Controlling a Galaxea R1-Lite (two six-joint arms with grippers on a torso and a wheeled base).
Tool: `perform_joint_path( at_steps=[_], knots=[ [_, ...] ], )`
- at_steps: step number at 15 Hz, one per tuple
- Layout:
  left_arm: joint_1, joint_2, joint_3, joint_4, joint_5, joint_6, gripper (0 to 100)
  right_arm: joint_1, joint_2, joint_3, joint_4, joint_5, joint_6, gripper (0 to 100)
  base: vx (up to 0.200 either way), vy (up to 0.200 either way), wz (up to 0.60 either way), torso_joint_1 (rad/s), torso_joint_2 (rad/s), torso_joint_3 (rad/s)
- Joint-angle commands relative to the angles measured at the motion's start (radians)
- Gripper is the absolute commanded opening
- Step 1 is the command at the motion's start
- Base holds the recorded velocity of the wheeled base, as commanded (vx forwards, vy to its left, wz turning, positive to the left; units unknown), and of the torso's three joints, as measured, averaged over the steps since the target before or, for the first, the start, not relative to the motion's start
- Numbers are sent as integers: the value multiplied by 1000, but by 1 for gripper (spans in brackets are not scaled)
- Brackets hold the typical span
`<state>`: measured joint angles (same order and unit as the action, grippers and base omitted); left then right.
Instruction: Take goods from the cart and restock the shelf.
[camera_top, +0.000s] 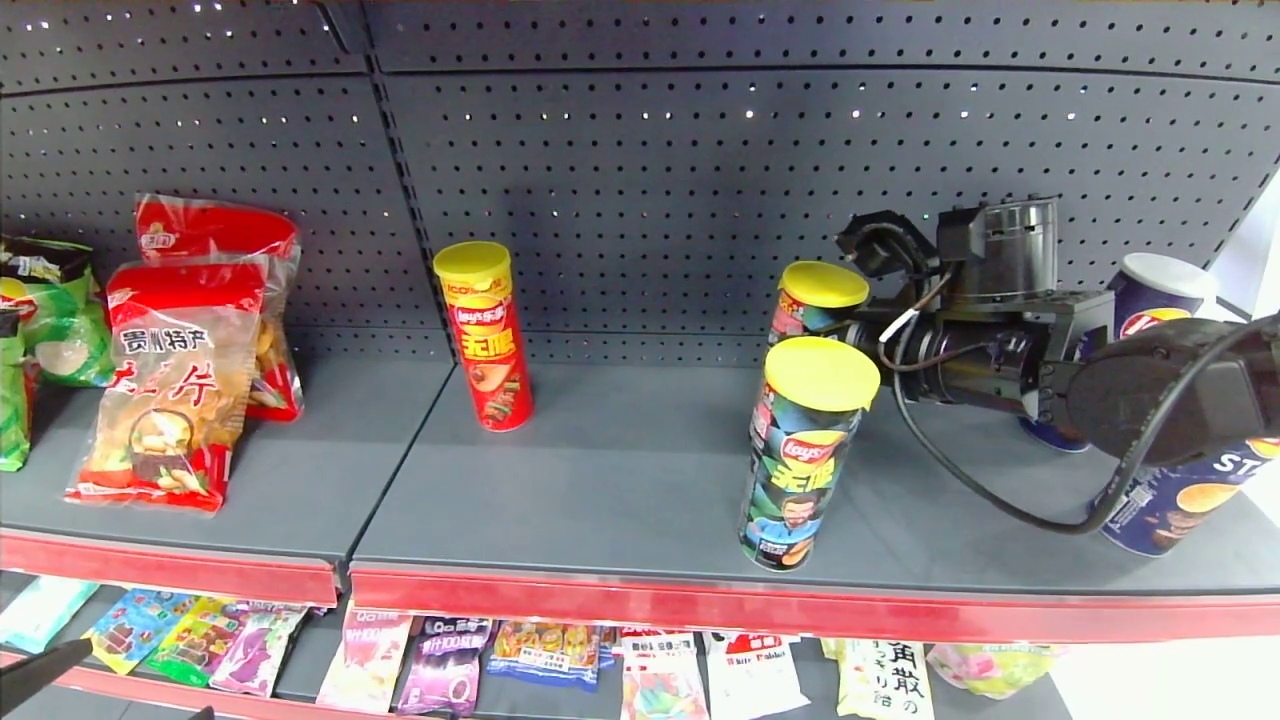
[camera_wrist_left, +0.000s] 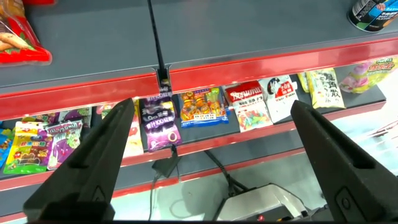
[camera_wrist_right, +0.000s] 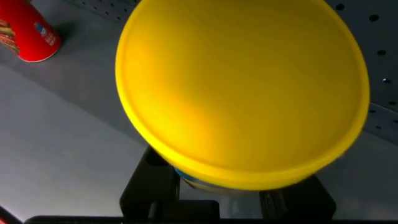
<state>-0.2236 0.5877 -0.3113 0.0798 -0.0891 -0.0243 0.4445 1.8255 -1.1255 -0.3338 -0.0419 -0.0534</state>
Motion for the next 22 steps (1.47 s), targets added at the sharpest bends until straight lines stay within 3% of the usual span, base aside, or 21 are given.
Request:
perform_joint_path(
  at_steps=[1,8,9,16,22],
  knots=[
    [0,1,0,0,0,0,100,-3,-2,6,1,0,0,0,0,0,0,0,0,0],
    [0,3,0,0,0,0,100,-9,-2,23,1,5,0,0,0,0,0,0,0,0],
    [0,3,0,0,0,0,100,-7,-2,21,1,5,1,100,0,0,0,0,0,0],
    [0,3,0,0,-1,1,100,-16,-49,46,1,2,3,100,0,0,0,0,0,0],
    [0,9,0,0,-6,3,100,-32,-153,162,1,4,4,100,0,0,0,0,0,0]
  ],
)
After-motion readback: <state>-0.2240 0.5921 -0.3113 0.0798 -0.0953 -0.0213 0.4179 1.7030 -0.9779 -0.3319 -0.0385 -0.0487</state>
